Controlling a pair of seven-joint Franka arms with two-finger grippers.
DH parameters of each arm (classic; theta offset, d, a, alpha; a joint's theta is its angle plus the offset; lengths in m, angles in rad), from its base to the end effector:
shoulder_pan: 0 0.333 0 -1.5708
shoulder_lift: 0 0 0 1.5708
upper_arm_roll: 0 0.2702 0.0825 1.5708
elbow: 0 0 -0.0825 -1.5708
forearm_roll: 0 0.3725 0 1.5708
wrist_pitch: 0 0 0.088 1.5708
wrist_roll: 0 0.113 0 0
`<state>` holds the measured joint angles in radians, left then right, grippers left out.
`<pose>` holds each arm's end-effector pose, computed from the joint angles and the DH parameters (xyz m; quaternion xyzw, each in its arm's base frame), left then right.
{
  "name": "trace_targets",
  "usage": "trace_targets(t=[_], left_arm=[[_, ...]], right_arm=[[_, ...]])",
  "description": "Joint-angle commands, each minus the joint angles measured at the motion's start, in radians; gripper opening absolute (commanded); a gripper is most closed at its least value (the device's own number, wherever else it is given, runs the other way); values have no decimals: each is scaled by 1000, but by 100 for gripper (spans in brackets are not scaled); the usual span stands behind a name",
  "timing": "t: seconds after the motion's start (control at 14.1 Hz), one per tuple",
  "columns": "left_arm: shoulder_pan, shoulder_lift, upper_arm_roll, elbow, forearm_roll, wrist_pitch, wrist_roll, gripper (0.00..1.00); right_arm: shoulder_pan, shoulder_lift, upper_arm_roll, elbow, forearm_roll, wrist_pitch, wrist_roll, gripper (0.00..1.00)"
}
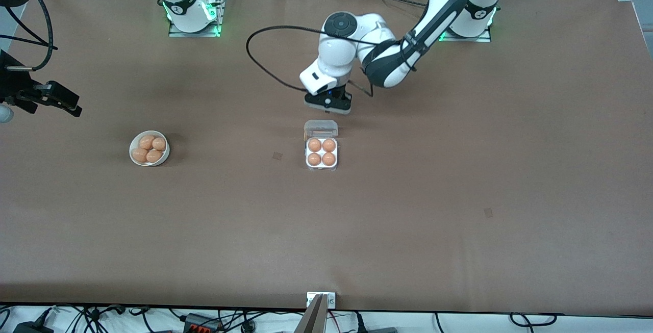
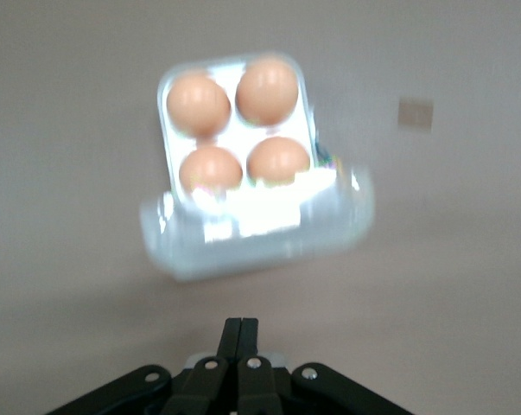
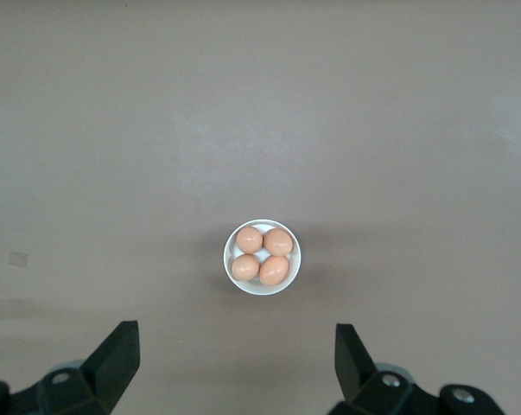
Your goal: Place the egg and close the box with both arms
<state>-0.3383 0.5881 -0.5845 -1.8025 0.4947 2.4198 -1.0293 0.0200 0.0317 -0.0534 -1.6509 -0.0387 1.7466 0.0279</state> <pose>0.4040 -0.4903 0.2405 0.9941 -0.0714 0.0630 0.0525 0.5650 -0.0222 0.5338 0.9989 -0.0278 0.0320 0.0201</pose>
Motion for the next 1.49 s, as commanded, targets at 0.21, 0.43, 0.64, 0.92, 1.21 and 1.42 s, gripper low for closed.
trace_targets(t=[0.21,0.43,0.64,0.92,1.21,1.42], left_arm=[[15,141,-1,195,165,50,-67,1],[30,116,-6,181,163,36,-61,1],[103,72,-90,173,159,-143,-38,1],[440,73,-412,178,151,-433,176,1],[666,72,-589,192,150,-678,420,19],[815,70,-707,192,150,-748,479,100]], right_arm=[[-18,2,13,10,16,-4,-17,100],[-40,2,41,10,17,-6,-19,100],[-42,-3,40,10,17,-25,-14,100],[-42,-1,40,10,16,-26,-13,100],[-42,-3,40,10,16,-27,-13,100],[-38,-15,40,10,16,-45,-17,100]])
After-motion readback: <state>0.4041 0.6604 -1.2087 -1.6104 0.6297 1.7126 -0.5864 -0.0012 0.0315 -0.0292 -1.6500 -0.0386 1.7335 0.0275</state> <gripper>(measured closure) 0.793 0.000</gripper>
